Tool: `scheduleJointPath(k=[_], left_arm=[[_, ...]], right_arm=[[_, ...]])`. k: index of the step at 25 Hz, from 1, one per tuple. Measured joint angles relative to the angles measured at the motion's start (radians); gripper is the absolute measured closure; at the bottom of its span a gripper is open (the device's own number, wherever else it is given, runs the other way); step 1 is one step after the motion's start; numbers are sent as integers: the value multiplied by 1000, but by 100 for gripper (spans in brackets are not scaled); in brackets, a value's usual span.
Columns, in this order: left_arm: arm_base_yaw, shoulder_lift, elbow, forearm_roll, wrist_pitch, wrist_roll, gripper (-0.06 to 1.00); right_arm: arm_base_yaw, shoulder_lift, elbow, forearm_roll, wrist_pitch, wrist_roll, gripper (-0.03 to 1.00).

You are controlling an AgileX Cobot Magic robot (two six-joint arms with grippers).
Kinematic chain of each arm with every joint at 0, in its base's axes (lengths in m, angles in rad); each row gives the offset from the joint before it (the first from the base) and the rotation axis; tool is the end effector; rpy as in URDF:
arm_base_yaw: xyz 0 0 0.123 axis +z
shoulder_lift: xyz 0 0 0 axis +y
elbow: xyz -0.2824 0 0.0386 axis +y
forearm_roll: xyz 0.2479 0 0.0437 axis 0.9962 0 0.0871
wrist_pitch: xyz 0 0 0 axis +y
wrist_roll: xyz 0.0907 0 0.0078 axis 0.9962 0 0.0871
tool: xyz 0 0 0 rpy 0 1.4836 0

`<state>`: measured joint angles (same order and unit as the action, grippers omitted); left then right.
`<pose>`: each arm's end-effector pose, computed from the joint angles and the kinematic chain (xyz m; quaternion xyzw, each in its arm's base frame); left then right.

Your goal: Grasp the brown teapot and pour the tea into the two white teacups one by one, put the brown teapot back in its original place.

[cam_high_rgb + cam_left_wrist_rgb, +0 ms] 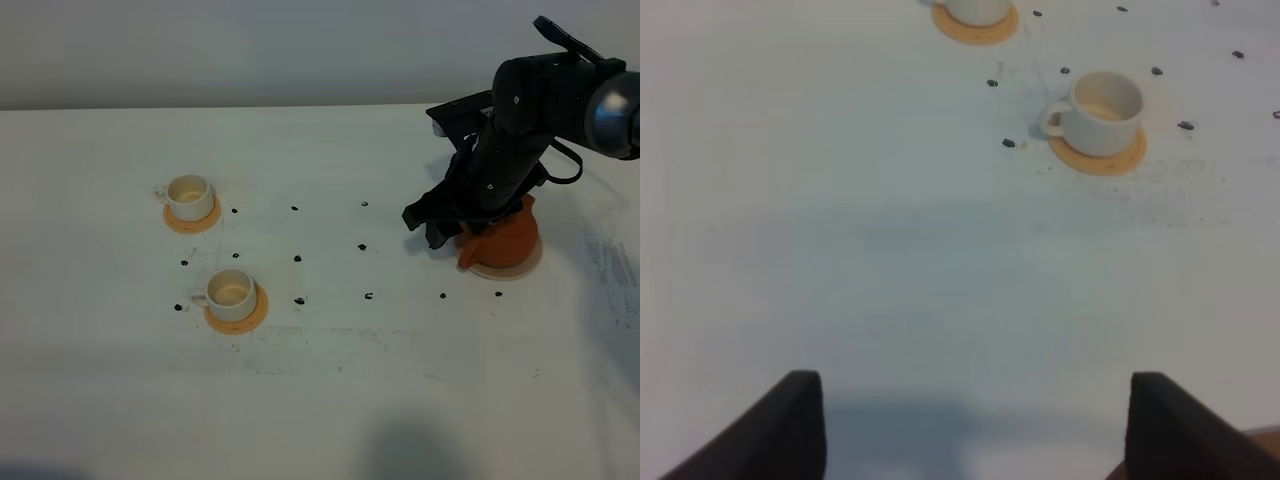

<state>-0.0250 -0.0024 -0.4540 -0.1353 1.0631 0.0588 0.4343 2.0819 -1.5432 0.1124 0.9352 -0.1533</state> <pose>-0.0009 -0.0107 0.2647 0.0374 0.8622 -0.0591 0.5017 0.3810 0.1858 0.1717 -0.2601 0.9600 0.0605 0.0841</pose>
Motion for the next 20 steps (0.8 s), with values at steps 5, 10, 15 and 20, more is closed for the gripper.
scheduleJointPath(k=[5,10,15,20], left_arm=[[0,0,0,0,0,0,35],[0,0,0,0,0,0,35],[0,0,0,0,0,0,35],[0,0,0,0,0,0,35]], right_arm=[[0,-3,0,-3,21,0,46],[1,-4,0,-6,43,-2,46],[1,-4,0,-7,61,-2,46],[11,-4,0,-14,69,-2,46]])
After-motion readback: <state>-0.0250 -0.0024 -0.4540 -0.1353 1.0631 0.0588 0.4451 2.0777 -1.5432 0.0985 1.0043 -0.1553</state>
